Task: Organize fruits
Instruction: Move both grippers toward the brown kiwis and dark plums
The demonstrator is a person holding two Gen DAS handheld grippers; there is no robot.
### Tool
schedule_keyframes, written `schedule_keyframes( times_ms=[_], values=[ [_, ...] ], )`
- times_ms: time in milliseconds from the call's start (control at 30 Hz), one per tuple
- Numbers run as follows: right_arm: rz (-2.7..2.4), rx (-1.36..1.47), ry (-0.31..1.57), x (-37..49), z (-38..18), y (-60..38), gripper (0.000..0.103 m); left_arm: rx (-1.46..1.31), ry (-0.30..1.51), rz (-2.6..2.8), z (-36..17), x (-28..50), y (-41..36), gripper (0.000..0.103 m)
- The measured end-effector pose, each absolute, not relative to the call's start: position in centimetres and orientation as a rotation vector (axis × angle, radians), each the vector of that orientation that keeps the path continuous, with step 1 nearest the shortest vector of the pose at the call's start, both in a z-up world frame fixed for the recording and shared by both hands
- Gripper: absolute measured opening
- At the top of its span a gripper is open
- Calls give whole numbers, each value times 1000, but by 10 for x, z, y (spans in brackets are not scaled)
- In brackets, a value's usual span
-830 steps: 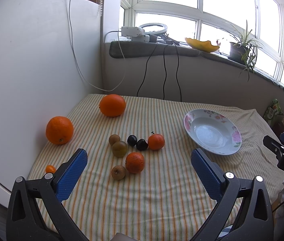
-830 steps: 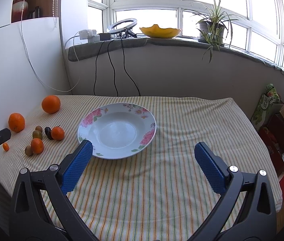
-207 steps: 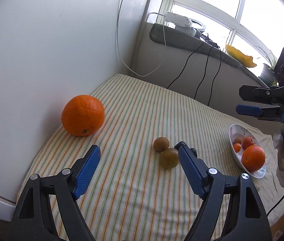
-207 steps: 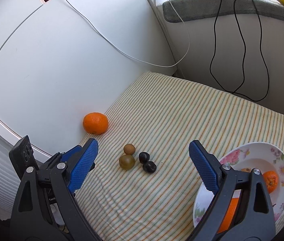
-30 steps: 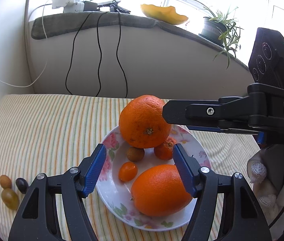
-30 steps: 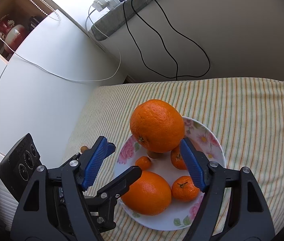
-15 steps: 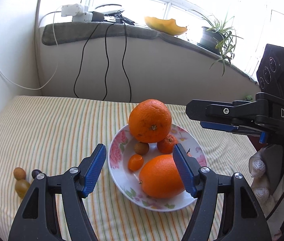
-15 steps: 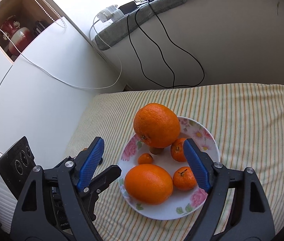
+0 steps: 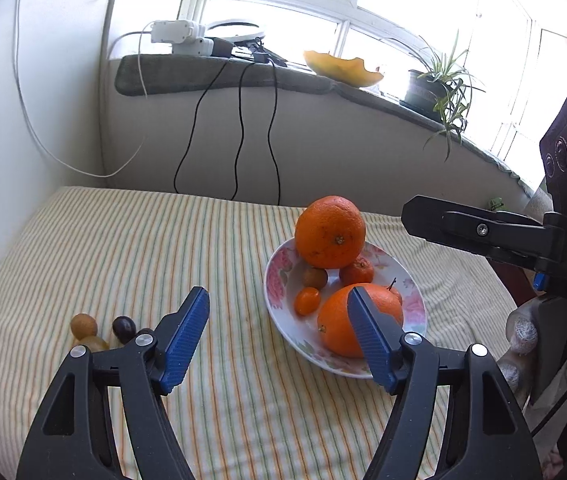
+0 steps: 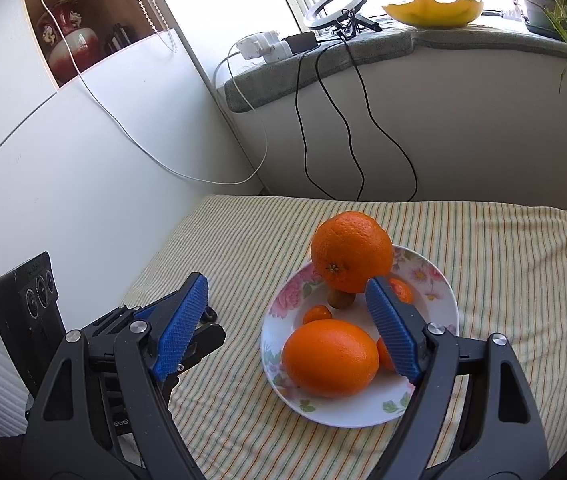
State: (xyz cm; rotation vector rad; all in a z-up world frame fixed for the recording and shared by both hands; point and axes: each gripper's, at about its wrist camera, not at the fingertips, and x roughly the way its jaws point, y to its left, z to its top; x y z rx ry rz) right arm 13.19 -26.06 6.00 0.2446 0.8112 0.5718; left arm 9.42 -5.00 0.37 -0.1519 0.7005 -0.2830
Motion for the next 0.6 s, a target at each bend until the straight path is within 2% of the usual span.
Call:
schedule_keyframes(
  times_ms=[100, 333, 600],
  values=[
    [582, 232, 779, 122, 62, -251, 84, -148, 690, -273, 1, 88, -38, 77],
    [617, 172, 750, 106, 64, -221, 84, -161, 721, -184, -16, 70, 10, 77],
    [675, 64, 813, 97, 47, -178, 84, -179, 787, -73, -42, 55, 66, 77]
  ],
)
